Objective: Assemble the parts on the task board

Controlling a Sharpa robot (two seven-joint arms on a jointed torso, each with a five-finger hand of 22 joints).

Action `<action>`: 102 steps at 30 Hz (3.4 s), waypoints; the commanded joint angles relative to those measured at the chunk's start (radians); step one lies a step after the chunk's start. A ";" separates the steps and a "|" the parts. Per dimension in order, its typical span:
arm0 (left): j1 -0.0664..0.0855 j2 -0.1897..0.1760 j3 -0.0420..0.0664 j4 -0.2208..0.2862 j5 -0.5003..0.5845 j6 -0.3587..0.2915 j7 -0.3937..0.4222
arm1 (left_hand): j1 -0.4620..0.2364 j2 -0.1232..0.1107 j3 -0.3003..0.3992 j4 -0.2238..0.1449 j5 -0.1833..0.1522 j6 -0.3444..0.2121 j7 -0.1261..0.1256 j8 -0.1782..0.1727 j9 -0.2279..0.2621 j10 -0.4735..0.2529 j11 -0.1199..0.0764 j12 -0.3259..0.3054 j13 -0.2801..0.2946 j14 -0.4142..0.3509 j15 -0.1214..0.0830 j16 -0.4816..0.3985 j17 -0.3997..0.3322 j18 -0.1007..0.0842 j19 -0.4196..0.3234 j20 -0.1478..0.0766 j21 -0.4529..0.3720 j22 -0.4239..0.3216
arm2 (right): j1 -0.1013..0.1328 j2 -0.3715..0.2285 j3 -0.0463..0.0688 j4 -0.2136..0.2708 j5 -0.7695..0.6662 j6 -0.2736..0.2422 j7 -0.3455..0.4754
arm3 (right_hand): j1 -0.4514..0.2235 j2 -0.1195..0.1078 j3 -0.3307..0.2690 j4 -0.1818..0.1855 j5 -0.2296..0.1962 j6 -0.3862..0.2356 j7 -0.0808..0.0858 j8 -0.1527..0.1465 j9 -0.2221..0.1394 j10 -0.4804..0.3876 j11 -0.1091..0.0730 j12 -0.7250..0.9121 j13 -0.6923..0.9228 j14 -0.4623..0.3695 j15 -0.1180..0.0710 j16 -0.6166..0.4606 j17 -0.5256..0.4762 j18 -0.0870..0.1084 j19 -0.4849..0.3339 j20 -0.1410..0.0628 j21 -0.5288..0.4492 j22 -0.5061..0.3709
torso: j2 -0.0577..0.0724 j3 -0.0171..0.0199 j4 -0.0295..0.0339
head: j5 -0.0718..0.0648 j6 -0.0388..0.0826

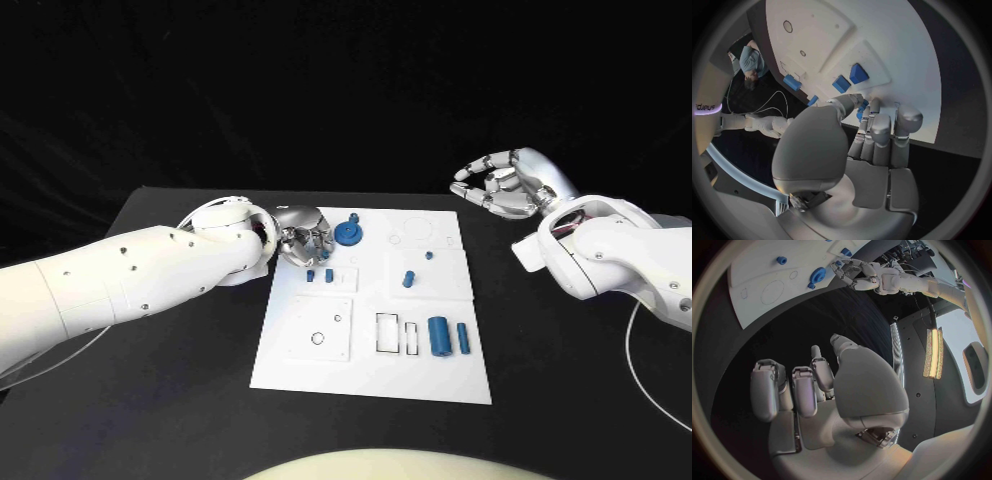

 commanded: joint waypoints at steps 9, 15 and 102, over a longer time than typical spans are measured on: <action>-0.001 -0.013 0.000 0.006 0.013 -0.006 -0.006 | -0.013 -0.011 -0.004 -0.003 0.000 -0.040 0.002 -0.030 -0.012 -0.036 0.008 -0.027 -0.006 -0.032 0.008 -0.017 -0.048 0.008 -0.028 0.002 -0.030 -0.036 | 0.000 0.001 0.000 -0.008 -0.049 0.088 -0.051 | 0.002 -0.013 0.039 -0.004 -0.031 -0.018 -0.004 0.019 -0.005 -0.322 0.000 -0.476 -0.438 0.026 -0.011 -0.085 -0.043 0.050 -0.088 -0.006 -0.186 -0.010 | 0.000 -0.0004 -0.0005 | -0.001 0.003; 0.000 -0.047 0.010 0.020 0.101 -0.050 0.034 | -0.026 -0.013 -0.052 0.004 -0.002 -0.063 -0.017 -0.048 -0.019 -0.106 0.023 -0.038 -0.010 -0.130 0.023 -0.084 -0.204 0.032 -0.113 0.009 -0.129 -0.161 | -0.005 0.007 0.000 -0.016 -0.225 0.204 -0.112 | 0.082 -0.058 0.155 -0.037 -0.063 0.023 -0.001 0.021 -0.017 -0.332 0.006 -0.796 -0.709 0.012 -0.007 -0.130 -0.101 0.061 -0.103 -0.007 -0.260 -0.056 | -0.001 0.0002 0.0002 | -0.004 0.007; -0.001 -0.217 0.029 0.177 1.297 -0.175 0.439 | 0.056 0.048 -0.109 0.033 0.008 0.040 0.020 0.012 -0.008 -0.053 0.009 0.180 0.055 -0.268 0.011 -0.186 -0.412 0.061 -0.209 -0.005 -0.350 -0.382 | -0.107 0.170 -0.006 -0.060 -1.045 0.290 -0.345 | 0.040 -0.036 0.381 -0.219 -0.156 0.196 -0.032 0.015 -0.016 -0.122 -0.010 -1.133 -1.076 0.062 -0.019 -0.045 0.034 0.004 0.029 -0.017 0.014 0.156 | 0.001 0.0005 0.0018 | -0.079 0.018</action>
